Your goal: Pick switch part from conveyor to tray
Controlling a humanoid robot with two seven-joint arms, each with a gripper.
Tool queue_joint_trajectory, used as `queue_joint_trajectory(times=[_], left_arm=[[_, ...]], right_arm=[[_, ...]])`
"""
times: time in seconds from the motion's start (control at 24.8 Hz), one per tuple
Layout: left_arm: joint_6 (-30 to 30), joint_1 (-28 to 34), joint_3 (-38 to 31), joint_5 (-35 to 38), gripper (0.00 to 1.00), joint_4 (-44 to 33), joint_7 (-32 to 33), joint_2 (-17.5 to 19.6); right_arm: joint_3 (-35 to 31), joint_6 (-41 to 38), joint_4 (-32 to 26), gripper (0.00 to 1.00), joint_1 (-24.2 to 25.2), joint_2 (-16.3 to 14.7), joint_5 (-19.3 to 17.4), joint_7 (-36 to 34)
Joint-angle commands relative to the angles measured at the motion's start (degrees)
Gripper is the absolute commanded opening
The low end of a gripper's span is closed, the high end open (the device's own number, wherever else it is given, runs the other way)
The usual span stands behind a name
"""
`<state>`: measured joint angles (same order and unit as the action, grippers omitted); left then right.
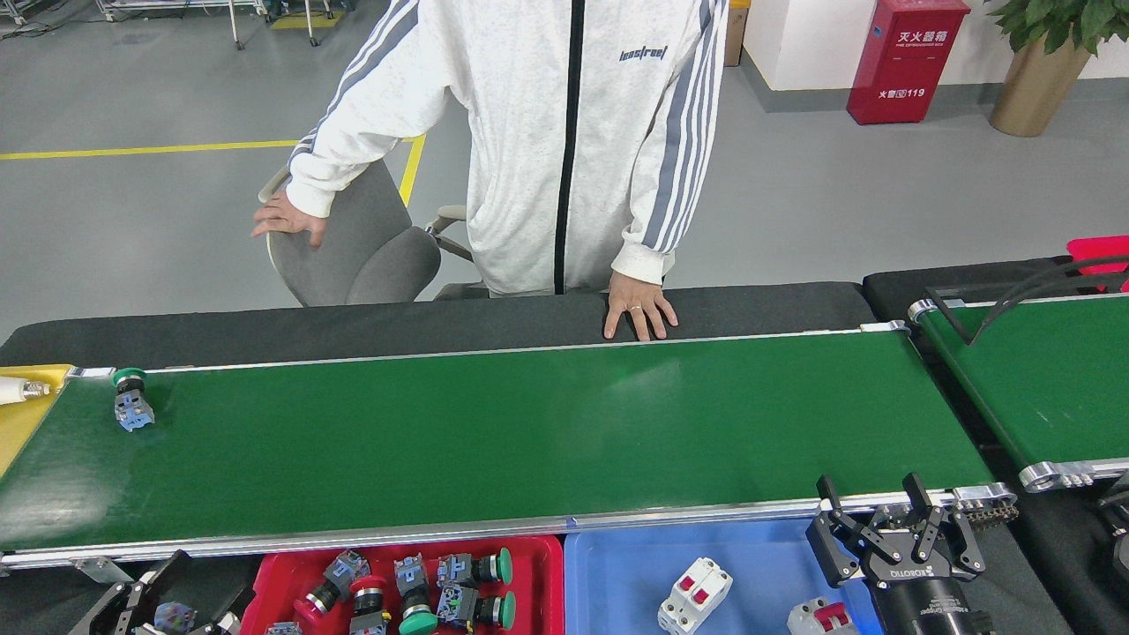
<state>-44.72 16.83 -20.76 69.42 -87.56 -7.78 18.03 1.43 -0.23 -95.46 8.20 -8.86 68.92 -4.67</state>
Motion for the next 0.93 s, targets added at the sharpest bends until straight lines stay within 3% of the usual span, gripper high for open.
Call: queue_joint_trajectory(times=[0.0,0.16,0.24,0.36,0.48,0.89], left_arm=[[-0.28,-0.13,-0.69,0.01,0.99,-0.69,-0.13,-0.01],[-0.02,-0.13,-1.30,0.10,0.99,-0.69,-0.13,0.07],[9.11,-0.04,-3.23,0.10,0.99,-0.77,-0.13,-0.01],[16.24,-0.04,-4.90,0.36,0.99,-0.16,-0.22,0.43],[16.33,0.57,-7.80,0.45,0.99,0.63,-0.22,0.60],[16.16,1.54,-8.07,0.45,0.99,0.81,-0.22,0.25]], right_arm=[[-0.37,0.05,-0.69,1.00,-0.29,-0.46,0.07,-0.52],[-0.37,0.05,-0.69,1.00,-0.29,-0.46,0.07,-0.52],[-0.37,-0.03,-0.69,1.00,-0.20,-0.54,0.07,-0.60],[-0.37,0.05,-0.69,1.00,-0.20,-0.54,0.07,-0.52],[-0.55,0.14,-0.86,1.00,0.76,-0.54,0.16,-0.52],[-2.48,0.14,-1.04,1.00,3.75,-1.51,2.18,-0.52]])
